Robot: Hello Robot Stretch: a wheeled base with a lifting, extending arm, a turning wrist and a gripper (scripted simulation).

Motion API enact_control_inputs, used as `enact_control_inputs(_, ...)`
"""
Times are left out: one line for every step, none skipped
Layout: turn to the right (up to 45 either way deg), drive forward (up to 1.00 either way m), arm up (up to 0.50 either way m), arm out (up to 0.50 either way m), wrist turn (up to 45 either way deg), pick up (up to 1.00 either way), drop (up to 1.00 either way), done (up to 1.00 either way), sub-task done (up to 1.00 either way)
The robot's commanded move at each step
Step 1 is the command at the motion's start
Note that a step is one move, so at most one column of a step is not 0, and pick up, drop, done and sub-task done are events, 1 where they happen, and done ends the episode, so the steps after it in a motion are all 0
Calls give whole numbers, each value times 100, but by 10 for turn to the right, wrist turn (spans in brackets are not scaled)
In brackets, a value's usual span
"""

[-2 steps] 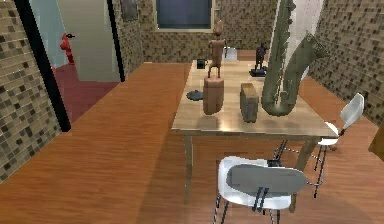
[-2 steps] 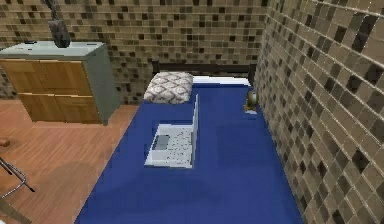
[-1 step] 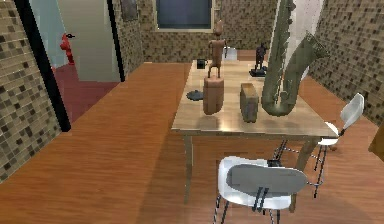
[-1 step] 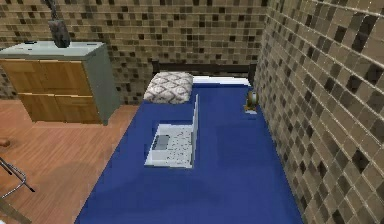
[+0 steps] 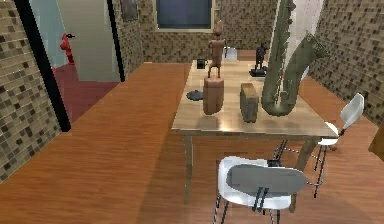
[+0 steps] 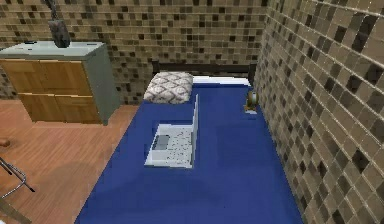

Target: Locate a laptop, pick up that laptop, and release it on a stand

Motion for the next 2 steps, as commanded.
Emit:
enact_control_inputs(0,0,0,50,0,0,0,0,0)
enact_control_inputs(0,0,0,0,450,0,0,0,0)
